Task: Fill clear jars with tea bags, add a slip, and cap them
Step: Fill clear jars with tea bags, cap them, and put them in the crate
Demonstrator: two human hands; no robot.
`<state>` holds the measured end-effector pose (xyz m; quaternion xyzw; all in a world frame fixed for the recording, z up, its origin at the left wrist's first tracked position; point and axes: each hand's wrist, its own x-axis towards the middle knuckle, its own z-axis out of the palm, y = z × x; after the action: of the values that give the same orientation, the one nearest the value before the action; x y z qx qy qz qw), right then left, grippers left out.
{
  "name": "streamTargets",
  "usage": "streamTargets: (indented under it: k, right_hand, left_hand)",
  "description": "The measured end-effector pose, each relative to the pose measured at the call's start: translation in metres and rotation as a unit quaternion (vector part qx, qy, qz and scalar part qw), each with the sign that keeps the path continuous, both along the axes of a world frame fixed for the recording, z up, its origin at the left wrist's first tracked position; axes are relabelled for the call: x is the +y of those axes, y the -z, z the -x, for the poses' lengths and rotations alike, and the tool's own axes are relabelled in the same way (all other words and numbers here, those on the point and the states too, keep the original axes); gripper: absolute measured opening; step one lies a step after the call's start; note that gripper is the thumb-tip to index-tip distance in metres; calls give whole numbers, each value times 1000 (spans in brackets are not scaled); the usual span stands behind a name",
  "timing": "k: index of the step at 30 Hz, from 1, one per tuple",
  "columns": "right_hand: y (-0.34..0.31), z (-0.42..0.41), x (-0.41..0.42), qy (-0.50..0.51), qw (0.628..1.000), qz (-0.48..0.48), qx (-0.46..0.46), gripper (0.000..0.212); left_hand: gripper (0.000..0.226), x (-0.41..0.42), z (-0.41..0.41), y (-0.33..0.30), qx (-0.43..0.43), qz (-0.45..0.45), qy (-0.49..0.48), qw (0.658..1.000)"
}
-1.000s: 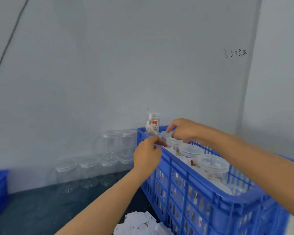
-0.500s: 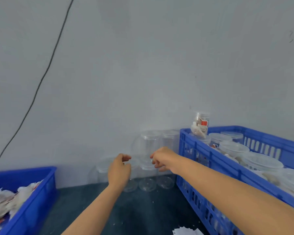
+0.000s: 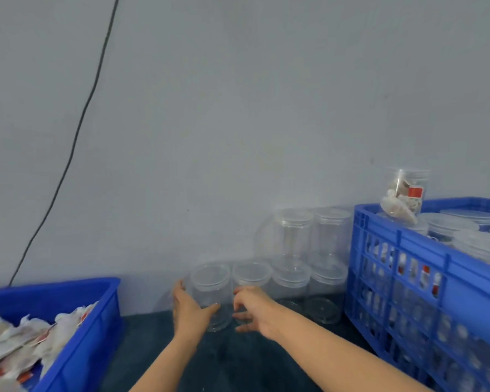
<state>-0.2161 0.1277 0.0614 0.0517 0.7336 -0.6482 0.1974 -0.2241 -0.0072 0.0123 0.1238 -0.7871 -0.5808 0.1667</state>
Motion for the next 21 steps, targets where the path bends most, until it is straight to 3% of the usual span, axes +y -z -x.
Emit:
streamTargets:
  k: [4, 11, 15, 21]
  right_hand:
    - [9, -2, -9, -54, 998, -17, 5, 66]
    - [0, -26, -10, -72, 997, -16, 29, 80]
    - [-12, -58, -6, -80, 995, -6, 67, 71]
    - [-12, -125, 11, -74, 992, 3, 104, 55]
  left_hand:
    - [111, -5, 13, 11, -7, -81, 54, 995]
    - [81, -8, -14, 15, -15, -24, 2, 1000]
    - [81, -8, -56, 10, 34, -48, -13, 998]
    - [88, 13, -137, 5, 103, -26, 49, 993]
